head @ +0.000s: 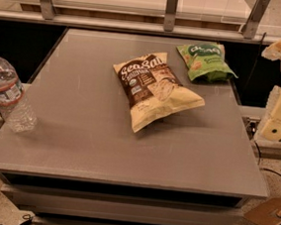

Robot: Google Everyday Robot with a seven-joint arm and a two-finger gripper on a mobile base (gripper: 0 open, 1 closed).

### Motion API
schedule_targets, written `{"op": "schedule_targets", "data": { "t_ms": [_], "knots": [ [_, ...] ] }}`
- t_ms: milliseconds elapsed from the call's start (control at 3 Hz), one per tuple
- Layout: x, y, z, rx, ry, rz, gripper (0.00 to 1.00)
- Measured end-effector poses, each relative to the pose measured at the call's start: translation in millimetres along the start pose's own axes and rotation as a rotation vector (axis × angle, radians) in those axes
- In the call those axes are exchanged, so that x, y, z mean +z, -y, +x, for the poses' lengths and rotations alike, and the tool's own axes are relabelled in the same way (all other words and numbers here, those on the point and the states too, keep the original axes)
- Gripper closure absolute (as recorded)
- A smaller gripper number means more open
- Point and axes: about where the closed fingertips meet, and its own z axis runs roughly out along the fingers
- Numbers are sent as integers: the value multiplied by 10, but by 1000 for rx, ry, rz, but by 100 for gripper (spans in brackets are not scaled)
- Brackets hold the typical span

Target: Move brown chip bag near water bottle

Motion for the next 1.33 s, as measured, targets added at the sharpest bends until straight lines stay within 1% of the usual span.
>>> {"op": "schedule_targets", "data": {
  "t_ms": [333,667,1000,1333],
  "knots": [
    [0,1,-1,0,0,0,0],
    [42,126,-111,24,14,17,0],
    [157,295,-265,65,27,19,0],
    [296,457,-482,123,48,7,0]
  ]
}}
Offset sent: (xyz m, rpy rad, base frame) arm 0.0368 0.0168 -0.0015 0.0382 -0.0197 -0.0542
